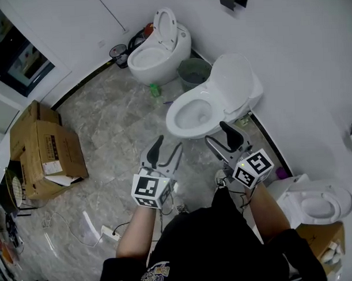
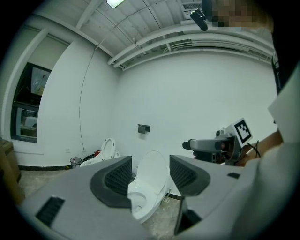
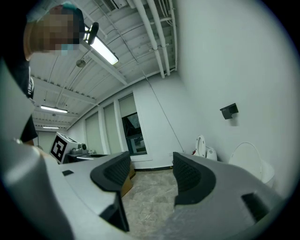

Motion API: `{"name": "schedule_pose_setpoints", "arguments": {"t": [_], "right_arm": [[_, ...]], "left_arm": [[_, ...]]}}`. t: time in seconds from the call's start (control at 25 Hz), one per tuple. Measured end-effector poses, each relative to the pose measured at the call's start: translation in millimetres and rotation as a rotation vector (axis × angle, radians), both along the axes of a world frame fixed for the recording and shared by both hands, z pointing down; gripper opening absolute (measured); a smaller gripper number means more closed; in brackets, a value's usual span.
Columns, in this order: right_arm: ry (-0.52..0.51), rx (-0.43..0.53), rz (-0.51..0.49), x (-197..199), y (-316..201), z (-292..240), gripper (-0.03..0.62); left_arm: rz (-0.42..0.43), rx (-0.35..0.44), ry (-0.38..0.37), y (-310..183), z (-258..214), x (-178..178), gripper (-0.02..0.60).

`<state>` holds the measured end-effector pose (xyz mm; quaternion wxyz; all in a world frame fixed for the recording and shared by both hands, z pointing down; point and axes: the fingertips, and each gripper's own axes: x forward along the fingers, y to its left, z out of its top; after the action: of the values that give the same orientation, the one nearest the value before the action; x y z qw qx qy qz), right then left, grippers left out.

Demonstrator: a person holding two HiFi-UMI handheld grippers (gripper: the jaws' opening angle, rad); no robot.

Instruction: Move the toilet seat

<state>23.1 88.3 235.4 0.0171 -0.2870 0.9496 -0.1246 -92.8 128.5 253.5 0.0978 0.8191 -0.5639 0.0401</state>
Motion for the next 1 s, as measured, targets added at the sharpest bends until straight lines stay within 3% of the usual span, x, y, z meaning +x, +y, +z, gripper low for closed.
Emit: {"name": "schedule_pose_setpoints", "arguments": {"t": [0.48, 0.72, 1.0], "right_arm": [[0.027, 0.041, -0.174, 64.7, -141.7, -7.6, 0.293], [0.037, 0.104, -0.239, 64.1, -165.5, -9.1, 0.296], [0.043, 0.123, -0.252, 39.6, -187.4, -8.3, 0.298]], "left_arm": [[-0.219, 0.029, -0.053, -114.5, -32.4, 63.7, 0.23], [-0.32, 0.036, -0.091, -123.1, -32.1, 51.6, 0.23], [-0.374, 0.039, -0.098, -139.8, -29.5, 20.5, 0.23]]}}
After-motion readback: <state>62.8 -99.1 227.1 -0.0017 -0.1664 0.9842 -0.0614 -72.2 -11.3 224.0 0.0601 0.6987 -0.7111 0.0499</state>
